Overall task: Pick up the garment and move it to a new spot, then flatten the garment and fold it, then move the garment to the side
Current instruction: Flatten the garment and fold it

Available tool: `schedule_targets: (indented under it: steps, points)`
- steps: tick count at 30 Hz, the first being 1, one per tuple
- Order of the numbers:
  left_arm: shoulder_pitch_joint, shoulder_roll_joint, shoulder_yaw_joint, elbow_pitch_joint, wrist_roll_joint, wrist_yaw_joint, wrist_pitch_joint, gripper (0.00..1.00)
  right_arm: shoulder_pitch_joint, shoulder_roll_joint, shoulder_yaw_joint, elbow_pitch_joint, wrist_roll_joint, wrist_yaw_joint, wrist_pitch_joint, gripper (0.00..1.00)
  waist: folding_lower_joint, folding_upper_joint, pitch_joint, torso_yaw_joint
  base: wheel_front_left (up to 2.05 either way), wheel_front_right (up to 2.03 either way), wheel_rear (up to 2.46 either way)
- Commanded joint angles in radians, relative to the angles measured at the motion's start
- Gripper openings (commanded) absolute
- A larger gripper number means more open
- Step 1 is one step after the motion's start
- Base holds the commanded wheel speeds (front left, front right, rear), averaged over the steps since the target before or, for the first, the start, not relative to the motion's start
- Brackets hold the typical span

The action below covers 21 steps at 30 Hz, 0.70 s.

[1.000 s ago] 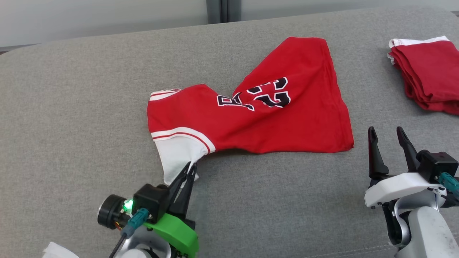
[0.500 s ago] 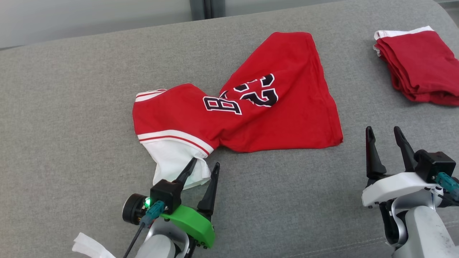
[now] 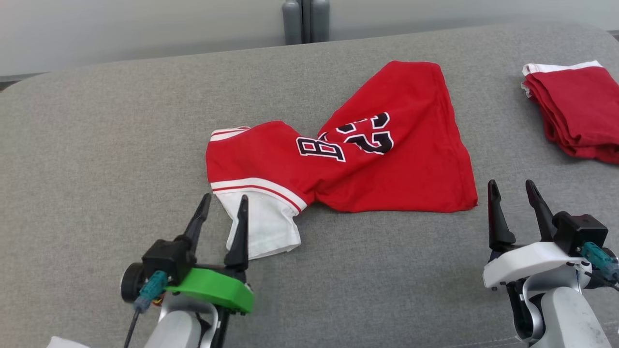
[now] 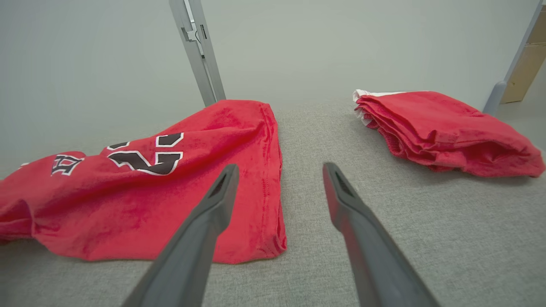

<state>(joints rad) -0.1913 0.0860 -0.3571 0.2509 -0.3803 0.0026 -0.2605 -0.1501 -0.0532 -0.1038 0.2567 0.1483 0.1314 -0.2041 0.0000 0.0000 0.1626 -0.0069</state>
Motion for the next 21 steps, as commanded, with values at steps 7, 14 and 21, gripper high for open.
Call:
schedule_targets:
  steps: [7,14,21]
  points:
    - [0.013,0.036,0.034,0.191,-0.027,0.008,0.01,1.0,0.006,-0.001,0.019,-0.006,-0.003,-0.002,0.008,1.0,0.0,0.0,0.005,-0.011,0.0,0.0,0.0]
    - [-0.044,0.01,-0.005,0.342,-0.016,-0.003,0.014,1.0,0.01,-0.001,0.014,-0.013,-0.008,-0.002,0.015,1.0,0.0,0.0,0.015,-0.031,0.0,0.0,0.0]
    - [-0.093,-0.004,-0.035,0.461,-0.007,0.012,0.027,0.43,0.0,-0.001,0.015,-0.016,-0.005,-0.002,0.012,1.0,0.0,0.0,0.025,-0.044,0.0,0.0,0.0]
